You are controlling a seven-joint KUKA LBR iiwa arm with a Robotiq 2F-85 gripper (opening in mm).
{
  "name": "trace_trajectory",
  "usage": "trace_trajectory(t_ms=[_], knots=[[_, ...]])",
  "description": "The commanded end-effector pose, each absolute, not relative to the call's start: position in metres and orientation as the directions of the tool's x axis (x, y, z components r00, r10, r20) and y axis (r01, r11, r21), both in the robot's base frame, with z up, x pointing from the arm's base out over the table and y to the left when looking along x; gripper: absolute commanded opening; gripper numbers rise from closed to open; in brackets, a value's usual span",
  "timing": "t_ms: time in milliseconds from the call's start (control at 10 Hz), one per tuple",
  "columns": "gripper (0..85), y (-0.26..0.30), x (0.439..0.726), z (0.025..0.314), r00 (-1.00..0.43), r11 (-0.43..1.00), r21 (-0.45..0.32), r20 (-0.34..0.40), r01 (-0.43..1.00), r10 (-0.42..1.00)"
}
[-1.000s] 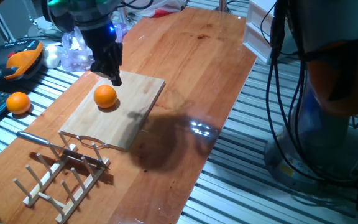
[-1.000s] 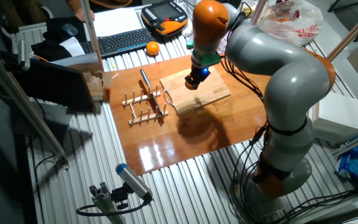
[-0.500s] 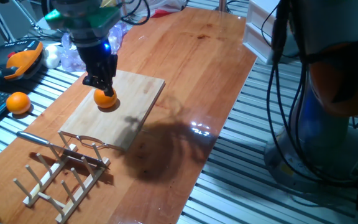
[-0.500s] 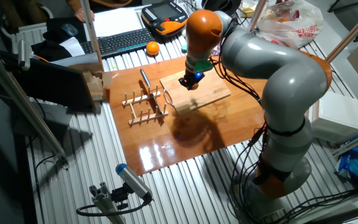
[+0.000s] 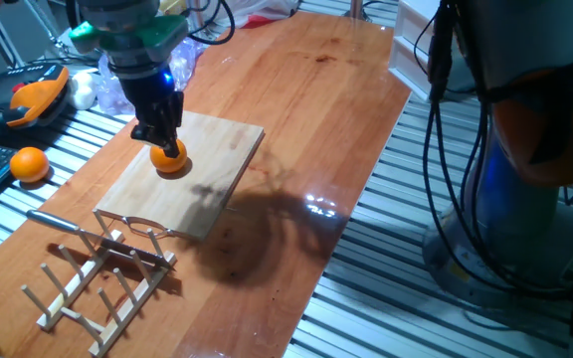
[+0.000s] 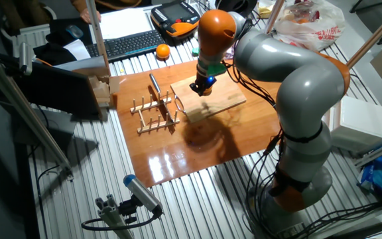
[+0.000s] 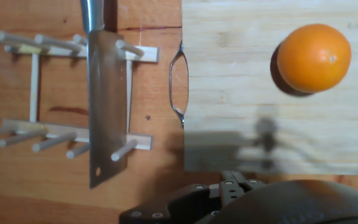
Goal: Chop the orange
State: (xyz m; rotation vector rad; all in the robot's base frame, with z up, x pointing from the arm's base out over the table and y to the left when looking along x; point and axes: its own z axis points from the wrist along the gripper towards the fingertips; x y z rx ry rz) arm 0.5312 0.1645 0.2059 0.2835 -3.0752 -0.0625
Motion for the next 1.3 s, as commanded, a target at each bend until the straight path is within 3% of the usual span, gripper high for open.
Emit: trace_trajectory(t_ms=[0, 400, 700, 900, 1200], knots=[[0.0, 0.1646, 0.5311, 0.206, -0.973, 0.974, 0.02, 0.039, -0.227, -0.228], [0.0, 0.1646, 0.5311, 0.206, -0.946, 0.946, 0.068, 0.043, -0.318, -0.321], [0.0, 0.1646, 0.5311, 0.206, -0.951, 0.95, 0.049, 0.016, -0.308, -0.309], [0.0, 0.1646, 0.5311, 0.206, -0.966, 0.965, 0.072, 0.041, -0.251, -0.254], [0.0, 0.1683, 0.5327, 0.2056, -0.977, 0.98, 0.025, 0.077, -0.2, -0.201]])
